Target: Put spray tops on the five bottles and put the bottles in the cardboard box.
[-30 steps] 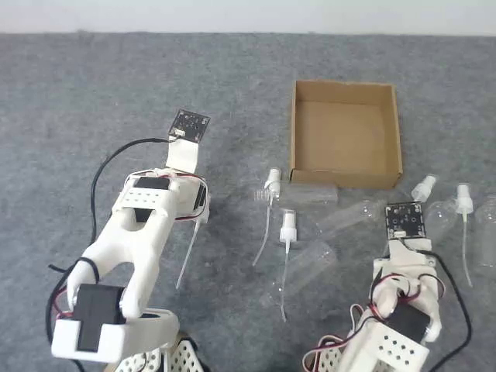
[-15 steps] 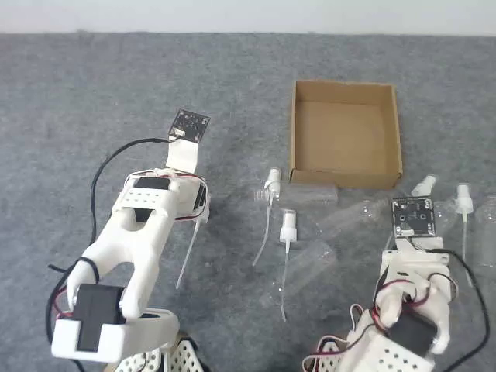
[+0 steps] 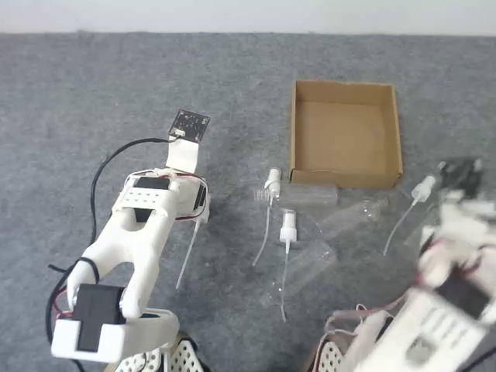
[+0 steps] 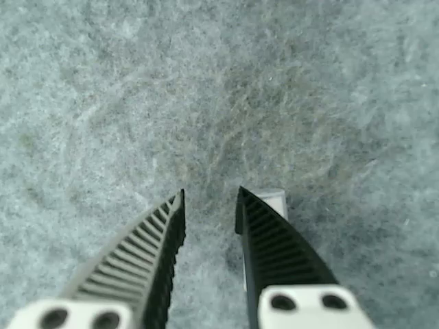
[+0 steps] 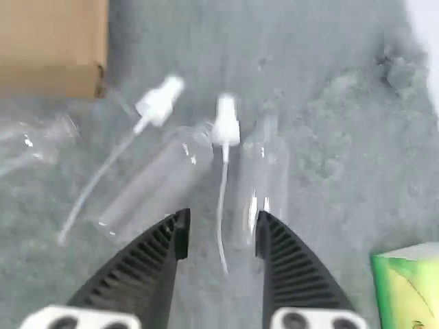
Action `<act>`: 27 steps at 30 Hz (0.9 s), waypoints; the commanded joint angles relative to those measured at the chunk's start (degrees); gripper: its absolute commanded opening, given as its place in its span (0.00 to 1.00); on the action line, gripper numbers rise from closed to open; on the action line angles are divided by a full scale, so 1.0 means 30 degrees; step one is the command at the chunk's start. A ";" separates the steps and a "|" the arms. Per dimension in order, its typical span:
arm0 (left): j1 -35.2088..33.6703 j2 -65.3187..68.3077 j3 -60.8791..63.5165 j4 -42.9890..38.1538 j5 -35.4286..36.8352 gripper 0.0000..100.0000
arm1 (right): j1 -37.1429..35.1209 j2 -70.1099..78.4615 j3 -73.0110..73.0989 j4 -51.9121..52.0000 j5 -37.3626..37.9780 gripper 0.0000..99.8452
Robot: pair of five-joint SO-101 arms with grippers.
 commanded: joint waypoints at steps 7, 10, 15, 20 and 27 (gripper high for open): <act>0.0000 -0.0879 -0.0103 -0.0410 0.0088 0.11 | 0.2125 1.4872 -1.1634 0.0806 0.2491 0.25; 0.0059 -0.0879 -0.0103 -0.0410 0.0088 0.11 | 0.2564 1.8095 -1.3744 0.0923 0.3048 0.26; 0.0059 -0.0879 -0.0103 -0.0410 0.0088 0.11 | 0.2447 2.2315 -1.5883 0.0923 0.2930 0.30; 0.0059 -0.0879 -0.0103 -0.0410 0.0059 0.11 | 0.1949 2.5538 -1.8549 0.0923 0.1084 0.30; 0.0059 -0.0879 -0.0103 -0.0410 0.0059 0.11 | 0.1509 2.8498 -2.1099 0.0747 -0.0645 0.28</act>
